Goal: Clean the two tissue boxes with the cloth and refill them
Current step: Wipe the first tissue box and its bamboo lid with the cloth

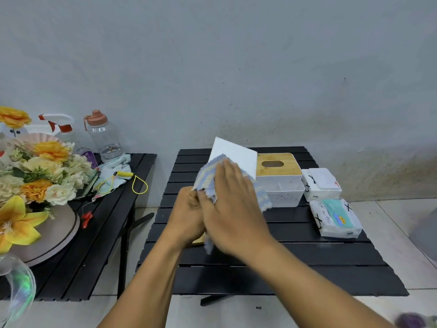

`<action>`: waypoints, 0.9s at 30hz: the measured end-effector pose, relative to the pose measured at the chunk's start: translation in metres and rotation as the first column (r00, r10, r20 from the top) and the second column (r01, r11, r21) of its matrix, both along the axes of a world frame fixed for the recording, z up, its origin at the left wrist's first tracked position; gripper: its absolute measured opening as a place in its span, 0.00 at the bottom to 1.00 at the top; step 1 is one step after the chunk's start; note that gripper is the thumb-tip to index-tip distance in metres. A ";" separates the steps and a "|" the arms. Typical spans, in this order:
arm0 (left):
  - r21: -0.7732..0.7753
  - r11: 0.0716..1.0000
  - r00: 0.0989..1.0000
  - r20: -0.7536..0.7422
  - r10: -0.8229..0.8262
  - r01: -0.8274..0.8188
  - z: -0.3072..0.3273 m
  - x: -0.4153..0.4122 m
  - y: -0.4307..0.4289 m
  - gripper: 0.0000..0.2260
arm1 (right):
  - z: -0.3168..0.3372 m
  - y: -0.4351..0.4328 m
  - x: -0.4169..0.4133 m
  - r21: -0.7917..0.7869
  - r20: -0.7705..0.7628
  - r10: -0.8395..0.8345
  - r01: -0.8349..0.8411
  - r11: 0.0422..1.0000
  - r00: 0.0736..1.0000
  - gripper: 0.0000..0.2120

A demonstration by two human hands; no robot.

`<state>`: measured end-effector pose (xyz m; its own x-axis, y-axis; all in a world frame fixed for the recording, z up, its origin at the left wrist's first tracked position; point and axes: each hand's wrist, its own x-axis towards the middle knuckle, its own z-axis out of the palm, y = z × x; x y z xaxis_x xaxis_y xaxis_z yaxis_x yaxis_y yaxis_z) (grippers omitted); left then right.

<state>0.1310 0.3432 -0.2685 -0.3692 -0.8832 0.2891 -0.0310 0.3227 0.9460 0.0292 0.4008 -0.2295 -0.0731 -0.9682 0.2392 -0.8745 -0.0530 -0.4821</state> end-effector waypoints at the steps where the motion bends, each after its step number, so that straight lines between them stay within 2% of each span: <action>1: 0.011 1.000 1.000 -0.001 0.003 -0.003 -0.002 -0.001 0.000 0.09 | 0.002 -0.008 -0.007 0.004 0.008 -0.025 0.025 1.000 1.000 0.33; 4: 0.031 0.999 0.999 0.040 -0.010 0.009 -0.005 -0.003 0.002 0.07 | 0.009 -0.048 -0.043 0.045 0.134 -0.154 0.150 0.988 0.979 0.30; 6: 0.038 0.999 0.998 0.064 -0.028 0.026 -0.003 -0.004 0.005 0.12 | 0.014 -0.063 -0.059 0.115 0.207 -0.215 0.195 0.974 0.954 0.29; 7: 0.042 0.999 0.998 0.058 -0.028 0.025 -0.001 -0.005 0.006 0.13 | 0.014 -0.063 -0.058 0.136 0.189 -0.219 0.196 0.971 0.957 0.29; 9: 0.037 0.999 0.999 0.034 -0.009 0.007 0.001 -0.006 0.004 0.11 | 0.012 -0.051 -0.042 0.113 0.090 -0.172 0.162 0.980 0.981 0.31; 11: -0.006 1.000 1.000 0.030 0.001 -0.001 0.004 -0.006 0.004 0.13 | 0.010 -0.028 -0.014 0.076 -0.001 -0.044 0.044 0.996 0.999 0.33; 13: -0.042 0.999 0.998 0.058 -0.002 0.004 0.007 -0.006 0.007 0.22 | 0.007 -0.018 0.001 0.053 -0.066 0.066 -0.063 0.997 0.996 0.33; 15: -0.034 0.999 0.996 0.084 -0.028 0.031 0.007 -0.002 0.009 0.30 | 0.013 -0.028 -0.008 0.049 -0.024 0.115 -0.114 0.992 0.993 0.31; 16: -0.034 0.998 0.994 0.094 -0.054 0.058 0.005 -0.001 0.009 0.30 | 0.018 -0.037 -0.016 0.042 0.013 0.129 -0.130 0.991 0.992 0.30; 18: -0.035 0.997 0.993 0.100 -0.071 0.074 0.003 -0.003 0.011 0.20 | 0.027 -0.055 -0.036 0.029 0.051 0.111 -0.113 0.993 0.992 0.24; 20: -0.013 0.998 0.991 0.116 -0.066 0.068 0.004 -0.006 0.016 0.11 | 0.032 -0.066 -0.054 0.060 0.119 0.020 -0.027 0.998 0.993 0.18; 22: 0.002 0.997 0.988 0.132 -0.077 0.078 0.002 -0.008 0.017 0.12 | 0.031 -0.068 -0.063 0.066 0.187 -0.081 0.069 0.995 0.979 0.16; 24: 0.009 0.997 0.986 0.147 -0.078 0.077 0.000 -0.010 0.014 0.10 | 0.027 -0.057 -0.059 0.038 0.162 -0.099 0.094 0.995 0.982 0.17; 25: -0.001 0.998 0.986 0.154 -0.058 0.059 0.000 -0.010 0.011 0.09 | 0.023 -0.048 -0.052 0.041 0.145 -0.064 0.059 0.997 0.987 0.20; 27: -0.018 1.000 0.988 0.152 -0.017 0.020 -0.001 -0.006 0.007 0.12 | 0.011 -0.024 -0.030 0.046 0.112 0.049 -0.055 0.997 0.992 0.29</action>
<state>0.1247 0.3502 -0.2695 -0.4263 -0.8706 0.2457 -0.1679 0.3431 0.9242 -0.0004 0.3765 -0.2186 -0.0457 -0.9817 0.1848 -0.8120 -0.0713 -0.5793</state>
